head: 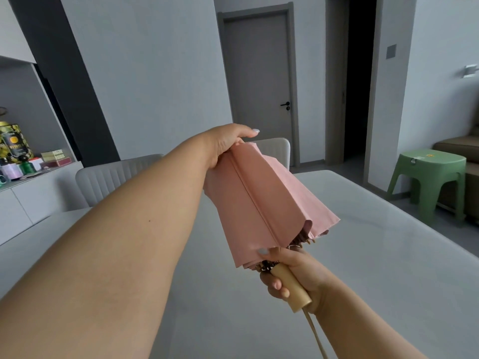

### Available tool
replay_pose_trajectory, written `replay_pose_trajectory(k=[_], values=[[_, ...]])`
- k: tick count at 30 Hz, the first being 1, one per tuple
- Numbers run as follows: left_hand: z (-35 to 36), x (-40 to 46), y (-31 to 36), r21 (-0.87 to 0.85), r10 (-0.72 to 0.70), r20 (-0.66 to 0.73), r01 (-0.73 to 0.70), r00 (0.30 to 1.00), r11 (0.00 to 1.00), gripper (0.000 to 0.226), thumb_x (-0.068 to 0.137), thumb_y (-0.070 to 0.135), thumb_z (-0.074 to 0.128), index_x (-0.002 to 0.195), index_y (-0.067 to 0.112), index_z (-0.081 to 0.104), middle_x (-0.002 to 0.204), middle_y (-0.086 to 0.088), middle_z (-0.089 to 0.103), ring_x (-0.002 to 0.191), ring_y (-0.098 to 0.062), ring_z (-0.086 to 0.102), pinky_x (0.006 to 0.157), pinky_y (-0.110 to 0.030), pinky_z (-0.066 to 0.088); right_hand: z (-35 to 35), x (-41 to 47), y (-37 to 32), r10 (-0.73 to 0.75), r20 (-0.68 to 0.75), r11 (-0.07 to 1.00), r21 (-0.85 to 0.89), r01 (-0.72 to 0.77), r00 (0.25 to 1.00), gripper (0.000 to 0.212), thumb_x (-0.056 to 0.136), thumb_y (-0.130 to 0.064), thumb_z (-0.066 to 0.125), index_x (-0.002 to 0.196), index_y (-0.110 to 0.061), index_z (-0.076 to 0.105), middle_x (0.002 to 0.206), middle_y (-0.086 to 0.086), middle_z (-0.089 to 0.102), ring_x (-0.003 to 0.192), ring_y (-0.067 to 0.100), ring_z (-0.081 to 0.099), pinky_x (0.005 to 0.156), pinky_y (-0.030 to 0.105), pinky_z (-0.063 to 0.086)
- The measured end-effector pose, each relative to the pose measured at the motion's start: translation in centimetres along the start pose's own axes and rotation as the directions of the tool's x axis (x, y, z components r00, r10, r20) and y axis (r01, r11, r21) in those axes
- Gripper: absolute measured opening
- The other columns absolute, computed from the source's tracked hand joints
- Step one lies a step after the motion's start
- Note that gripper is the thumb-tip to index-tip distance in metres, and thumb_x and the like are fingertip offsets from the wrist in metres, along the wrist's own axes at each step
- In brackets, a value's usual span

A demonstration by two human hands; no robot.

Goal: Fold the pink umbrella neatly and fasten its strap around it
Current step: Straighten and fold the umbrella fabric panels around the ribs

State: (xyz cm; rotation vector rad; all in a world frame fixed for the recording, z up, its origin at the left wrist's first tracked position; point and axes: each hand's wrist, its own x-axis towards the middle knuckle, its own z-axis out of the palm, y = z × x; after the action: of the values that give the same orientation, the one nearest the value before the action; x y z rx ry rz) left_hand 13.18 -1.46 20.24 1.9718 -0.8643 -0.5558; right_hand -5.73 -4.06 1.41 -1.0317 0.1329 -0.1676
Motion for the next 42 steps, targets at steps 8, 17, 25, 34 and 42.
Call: replay_pose_trajectory(k=[8,17,25,34,42], values=[[-0.4,-0.2,-0.8,-0.219,0.002,0.009,0.0,1.0,0.976,0.05,0.089,0.047,0.06,0.057,0.009,0.065,0.062,-0.007,0.062,0.064,-0.023,0.059,0.073,-0.031,0.049,0.7,-0.5,-0.4,0.044,0.016,0.998,0.033,-0.045,0.999,0.026,0.079,-0.006,0.066,0.098,0.006,0.052,0.057,0.012,0.062,0.031,0.012,0.042,0.03,0.017,0.035],[-0.3,-0.8,-0.5,0.018,-0.077,-0.053,0.078,0.996,0.997,0.037,0.082,0.052,0.067,0.071,0.017,0.071,0.08,-0.002,0.068,0.081,-0.02,0.06,0.074,-0.032,0.046,0.7,-0.6,-0.4,0.08,0.035,0.995,0.059,-0.082,0.996,0.027,0.083,-0.008,0.063,0.103,0.003,0.048,0.056,0.01,0.061,0.03,0.012,0.043,0.029,0.017,0.035],[0.9,-0.9,0.0,-0.106,-0.076,-0.194,0.056,0.978,0.993,0.028,0.085,0.022,0.061,0.059,0.016,0.052,0.063,0.0,0.05,0.059,-0.017,0.044,0.06,-0.027,0.037,1.1,-0.9,-0.8,0.111,0.072,0.992,0.052,-0.115,0.991,0.021,0.083,-0.014,0.057,0.096,0.001,0.048,0.047,0.006,0.058,0.027,0.009,0.042,0.028,0.015,0.033],[1.1,-0.6,0.5,-0.124,-0.078,-0.202,0.053,0.976,0.991,0.029,0.086,0.037,0.063,0.067,0.016,0.058,0.056,0.002,0.058,0.059,-0.017,0.051,0.059,-0.027,0.039,0.6,-0.6,-0.6,0.099,0.095,0.989,0.104,-0.109,0.991,0.023,0.084,-0.008,0.063,0.1,0.002,0.049,0.056,0.01,0.062,0.029,0.011,0.043,0.029,0.016,0.036],[0.9,-0.1,0.0,-0.124,-0.004,-0.263,-0.03,0.965,0.992,0.015,0.085,0.023,0.07,0.081,0.014,0.059,0.077,-0.001,0.057,0.066,-0.015,0.053,0.063,-0.026,0.043,0.3,-0.4,-0.4,0.097,0.101,0.989,0.101,-0.107,0.99,0.025,0.083,-0.008,0.063,0.1,0.002,0.049,0.059,0.011,0.063,0.029,0.011,0.044,0.029,0.016,0.036]])
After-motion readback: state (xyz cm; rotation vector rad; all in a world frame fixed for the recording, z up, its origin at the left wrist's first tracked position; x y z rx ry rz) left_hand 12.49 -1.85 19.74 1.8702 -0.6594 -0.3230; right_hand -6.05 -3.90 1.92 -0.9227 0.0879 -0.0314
